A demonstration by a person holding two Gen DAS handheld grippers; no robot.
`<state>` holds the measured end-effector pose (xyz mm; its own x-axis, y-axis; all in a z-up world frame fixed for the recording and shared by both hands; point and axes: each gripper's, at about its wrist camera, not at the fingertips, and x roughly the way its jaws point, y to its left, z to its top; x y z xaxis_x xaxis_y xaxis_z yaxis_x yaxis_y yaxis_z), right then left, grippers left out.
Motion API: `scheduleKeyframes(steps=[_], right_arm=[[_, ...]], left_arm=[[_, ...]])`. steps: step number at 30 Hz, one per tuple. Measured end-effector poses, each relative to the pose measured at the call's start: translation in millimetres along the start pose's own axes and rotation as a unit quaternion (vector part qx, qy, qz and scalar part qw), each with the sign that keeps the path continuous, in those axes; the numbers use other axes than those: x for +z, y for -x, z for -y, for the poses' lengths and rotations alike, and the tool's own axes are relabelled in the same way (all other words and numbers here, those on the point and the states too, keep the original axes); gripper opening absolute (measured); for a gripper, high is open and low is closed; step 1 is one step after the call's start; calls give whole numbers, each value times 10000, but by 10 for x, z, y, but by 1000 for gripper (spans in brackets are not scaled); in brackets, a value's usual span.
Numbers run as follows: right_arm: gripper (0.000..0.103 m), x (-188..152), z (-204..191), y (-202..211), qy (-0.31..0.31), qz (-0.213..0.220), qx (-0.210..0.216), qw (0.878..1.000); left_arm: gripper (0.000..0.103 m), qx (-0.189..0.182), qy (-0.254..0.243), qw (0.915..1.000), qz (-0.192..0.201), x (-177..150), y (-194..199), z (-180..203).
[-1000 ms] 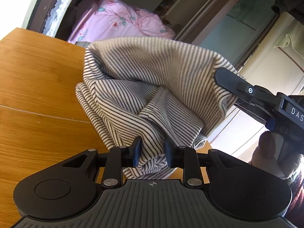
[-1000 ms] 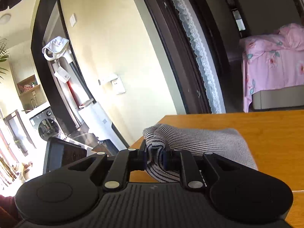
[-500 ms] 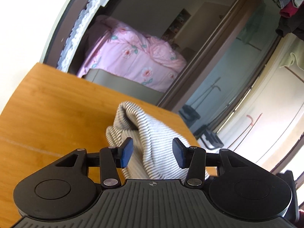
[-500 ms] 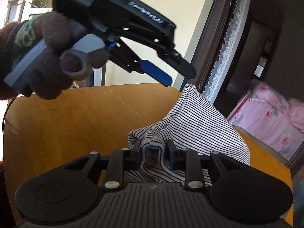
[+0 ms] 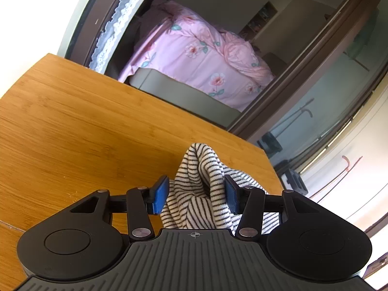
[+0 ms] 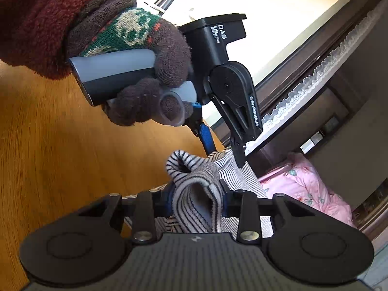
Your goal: Fold clothes
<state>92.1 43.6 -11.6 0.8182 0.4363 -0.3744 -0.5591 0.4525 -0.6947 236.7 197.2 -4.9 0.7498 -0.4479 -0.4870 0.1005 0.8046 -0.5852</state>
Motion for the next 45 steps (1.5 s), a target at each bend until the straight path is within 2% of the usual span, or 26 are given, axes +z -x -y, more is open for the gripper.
scheduleKeyframes(steps=[3, 5, 8, 10, 12, 14, 16, 20, 23, 24, 25, 26, 28, 30, 32, 33, 35, 37, 38, 40, 42, 45], right_arm=[[31, 2, 201, 159, 111, -89, 44, 9999], [31, -19, 237, 180, 131, -235, 277, 9993], [31, -92, 50, 111, 369, -417, 592, 9967], [32, -104, -68, 60, 425, -399, 588, 9966], [33, -93, -121, 16, 352, -369, 542, 9972], [33, -78, -137, -13, 286, -349, 543, 9975], [34, -64, -121, -27, 250, -340, 583, 9974], [38, -32, -89, -16, 0, -326, 628, 9975], [48, -28, 83, 78, -547, -247, 788, 9951], [57, -42, 184, 141, -788, -182, 873, 9929], [63, -57, 285, 205, -1029, -118, 957, 9900], [72, -66, 411, 257, -1278, -48, 937, 9873], [78, -112, 711, 333, -1894, 78, 920, 9776], [86, -222, 1037, 321, -2683, 179, 882, 9591], [87, -419, 1281, 255, -3495, 148, 791, 9335], [87, -480, 1344, 160, -3724, 48, 789, 9247], [87, -585, 1295, -56, -3857, -357, 848, 9180], [89, -727, 1086, -190, -3676, -700, 784, 9240], [91, -778, 1015, -138, -3660, -587, 645, 9265], [91, -815, 1000, -75, -3820, -509, 567, 9210], [91, -848, 1004, -60, -3927, -473, 550, 9168], [92, -847, 921, -50, -3883, -385, 430, 9197]], left_arm=[[53, -152, -209, 9996, 92, 26, 64, 131], [53, -175, -349, 9992, 119, 22, 55, 216], [52, 185, -561, 9981, 179, -22, 111, 286], [51, 421, -669, 9965, 275, -40, 192, 323], [51, 529, -693, 9948, 532, -19, 402, 368], [51, 441, -737, 9931, 804, 15, 611, 454], [52, 153, -770, 9920, 988, 45, 768, 555], [55, -784, -608, 9945, 345, -35, 494, 666], [54, -460, -467, 9978, -96, -196, 110, 510], [51, -329, -419, 9983, -242, -252, -22, 453], [46, -333, -388, 9985, -208, -289, -68, 385], [45, -407, -310, 9985, -177, -290, -66, 334], [45, -516, -180, 9984, -168, -272, -56, 271], [45, -520, -189, 9983, -196, -254, -65, 268], [45, -476, -360, 9981, -171, -274, -52, 263], [45, -462, -407, 9980, -147, -285, -48, 267], [45, -453, -461, 9979, -105, -303, -38, 270], [45, -470, -471, 9977, -92, -308, -36, 267], [45, -492, -458, 9977, -84, -302, -23, 257], [45, -457, -458, 9979, -28, -284, 12, 245], [45, -256, -551, 9981, 103, -251, 55, 256], [45, 41, -725, 9971, 229, -200, 79, 276]])
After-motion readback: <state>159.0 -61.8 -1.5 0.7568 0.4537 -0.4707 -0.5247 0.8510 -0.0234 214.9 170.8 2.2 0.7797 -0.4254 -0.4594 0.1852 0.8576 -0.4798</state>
